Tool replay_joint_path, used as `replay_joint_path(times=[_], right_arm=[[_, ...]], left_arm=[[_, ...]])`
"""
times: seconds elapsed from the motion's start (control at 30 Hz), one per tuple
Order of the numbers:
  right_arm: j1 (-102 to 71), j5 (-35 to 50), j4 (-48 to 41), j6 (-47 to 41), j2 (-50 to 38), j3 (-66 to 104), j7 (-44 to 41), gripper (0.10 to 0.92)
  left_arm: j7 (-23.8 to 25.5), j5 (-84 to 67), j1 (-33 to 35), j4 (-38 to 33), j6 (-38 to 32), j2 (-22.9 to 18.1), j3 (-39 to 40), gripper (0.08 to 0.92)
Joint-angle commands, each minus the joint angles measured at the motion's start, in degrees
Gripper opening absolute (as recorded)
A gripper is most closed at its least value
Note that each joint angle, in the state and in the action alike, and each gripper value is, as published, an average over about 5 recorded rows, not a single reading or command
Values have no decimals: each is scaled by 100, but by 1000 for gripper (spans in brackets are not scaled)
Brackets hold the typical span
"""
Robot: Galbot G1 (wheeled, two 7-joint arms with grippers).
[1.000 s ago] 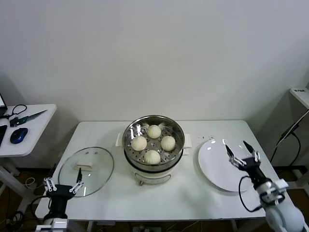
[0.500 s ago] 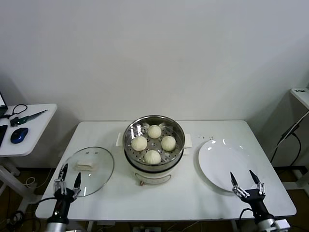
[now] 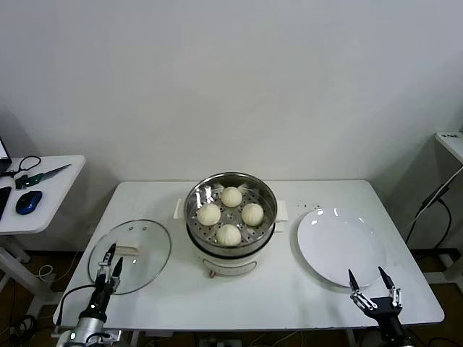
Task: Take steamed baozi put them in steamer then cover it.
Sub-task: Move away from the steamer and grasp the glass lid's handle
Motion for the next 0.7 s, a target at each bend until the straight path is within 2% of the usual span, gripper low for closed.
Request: replay_joint_path(times=[0.03,0.37,0.7], right_arm=[[-177,-72,33,126,108,59,41,823],[-146,-114,-124,205,202,64,98,823],[-99,-136,-118,172,216,73,131,823]], left_arm=[[-116,482,-512,718,-41,15,0,823],[-116,674,-1011,1178,-61,137,21,823],[-92,600,-1232,1263,-56,153,107,812]])
